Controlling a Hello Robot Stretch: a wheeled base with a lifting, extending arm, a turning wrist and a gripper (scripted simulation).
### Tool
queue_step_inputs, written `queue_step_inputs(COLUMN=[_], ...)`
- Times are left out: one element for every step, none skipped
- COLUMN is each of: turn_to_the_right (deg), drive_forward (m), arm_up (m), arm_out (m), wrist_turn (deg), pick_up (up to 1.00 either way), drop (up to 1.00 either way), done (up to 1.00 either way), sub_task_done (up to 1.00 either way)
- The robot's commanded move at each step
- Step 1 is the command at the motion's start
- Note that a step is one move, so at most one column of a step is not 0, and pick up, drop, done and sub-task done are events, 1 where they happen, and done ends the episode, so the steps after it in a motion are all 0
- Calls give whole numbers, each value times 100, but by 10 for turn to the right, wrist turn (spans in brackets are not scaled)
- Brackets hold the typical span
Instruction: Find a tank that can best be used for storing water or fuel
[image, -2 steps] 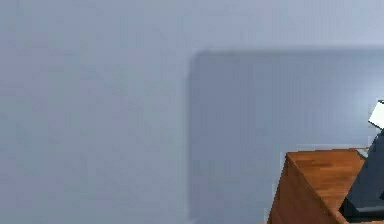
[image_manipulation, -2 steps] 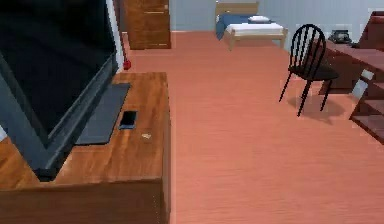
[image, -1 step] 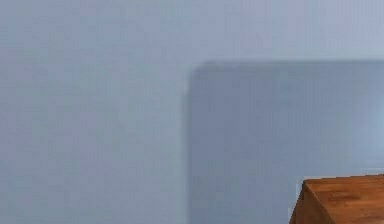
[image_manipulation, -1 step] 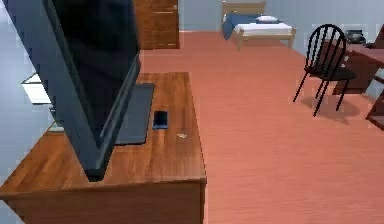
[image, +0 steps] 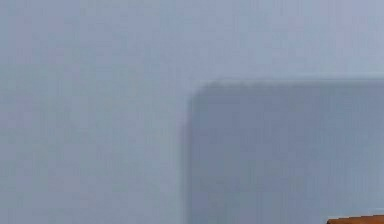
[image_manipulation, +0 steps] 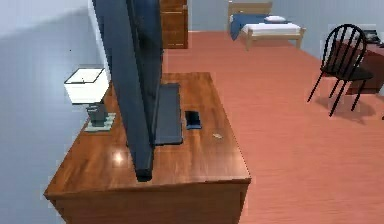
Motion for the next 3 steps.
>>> queue_step_inputs(turn_to_the_right=[450,450,450], drive_forward=[0,0,0], arm_up=[0,0,0], arm_out=[0,0,0], wrist_turn=[0,0,0], pick_up=[0,0,0], drop=[0,0,0], done=[0,0,0], sub_task_done=[0,0,0])
